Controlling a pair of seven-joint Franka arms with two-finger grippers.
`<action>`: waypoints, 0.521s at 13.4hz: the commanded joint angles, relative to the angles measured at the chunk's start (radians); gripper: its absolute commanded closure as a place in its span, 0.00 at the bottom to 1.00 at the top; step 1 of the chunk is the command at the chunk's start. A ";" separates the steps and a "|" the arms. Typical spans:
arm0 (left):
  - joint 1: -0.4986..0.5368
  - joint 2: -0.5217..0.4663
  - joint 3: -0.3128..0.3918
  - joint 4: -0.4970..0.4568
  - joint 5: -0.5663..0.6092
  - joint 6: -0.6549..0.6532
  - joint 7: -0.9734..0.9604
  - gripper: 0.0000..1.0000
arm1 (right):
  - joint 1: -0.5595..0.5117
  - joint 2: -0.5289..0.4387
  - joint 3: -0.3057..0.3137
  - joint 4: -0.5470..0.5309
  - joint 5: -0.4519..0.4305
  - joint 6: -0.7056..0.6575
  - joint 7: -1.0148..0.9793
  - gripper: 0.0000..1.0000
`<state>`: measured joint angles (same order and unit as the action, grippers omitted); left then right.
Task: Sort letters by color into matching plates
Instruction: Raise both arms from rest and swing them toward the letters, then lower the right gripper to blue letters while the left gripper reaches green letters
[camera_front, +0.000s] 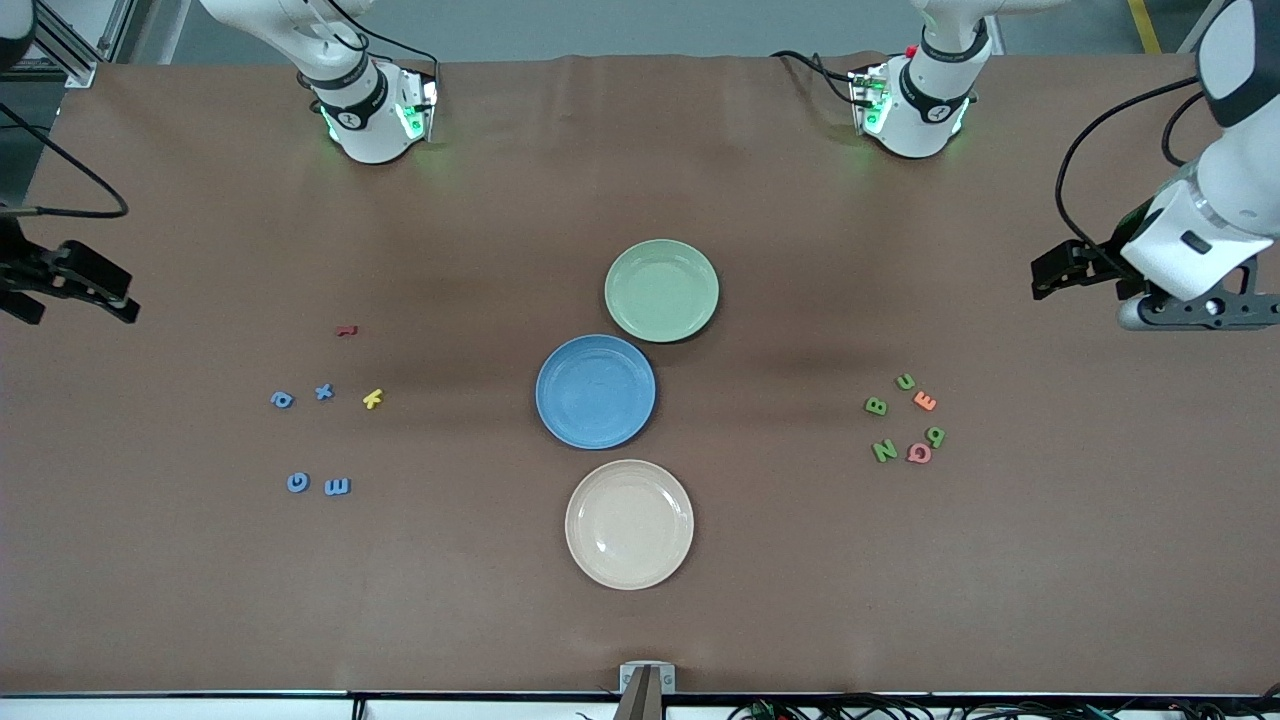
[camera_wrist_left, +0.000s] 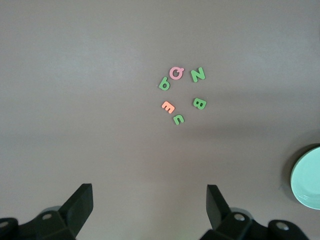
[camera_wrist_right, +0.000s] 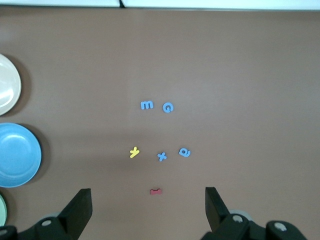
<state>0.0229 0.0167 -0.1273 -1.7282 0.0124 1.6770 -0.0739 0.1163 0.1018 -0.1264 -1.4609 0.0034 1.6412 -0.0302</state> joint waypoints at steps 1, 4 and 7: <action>-0.009 -0.009 -0.012 -0.057 -0.014 0.029 -0.004 0.00 | 0.019 0.108 -0.002 0.011 -0.011 0.055 0.010 0.00; -0.012 0.006 -0.046 -0.085 -0.012 0.032 0.016 0.01 | 0.019 0.234 -0.002 -0.002 -0.003 0.152 0.010 0.00; -0.014 0.019 -0.103 -0.108 -0.005 0.050 0.013 0.01 | 0.020 0.332 0.001 -0.025 0.001 0.257 0.010 0.00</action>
<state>0.0089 0.0364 -0.1997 -1.8133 0.0117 1.7018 -0.0717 0.1348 0.3876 -0.1267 -1.4870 0.0038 1.8512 -0.0298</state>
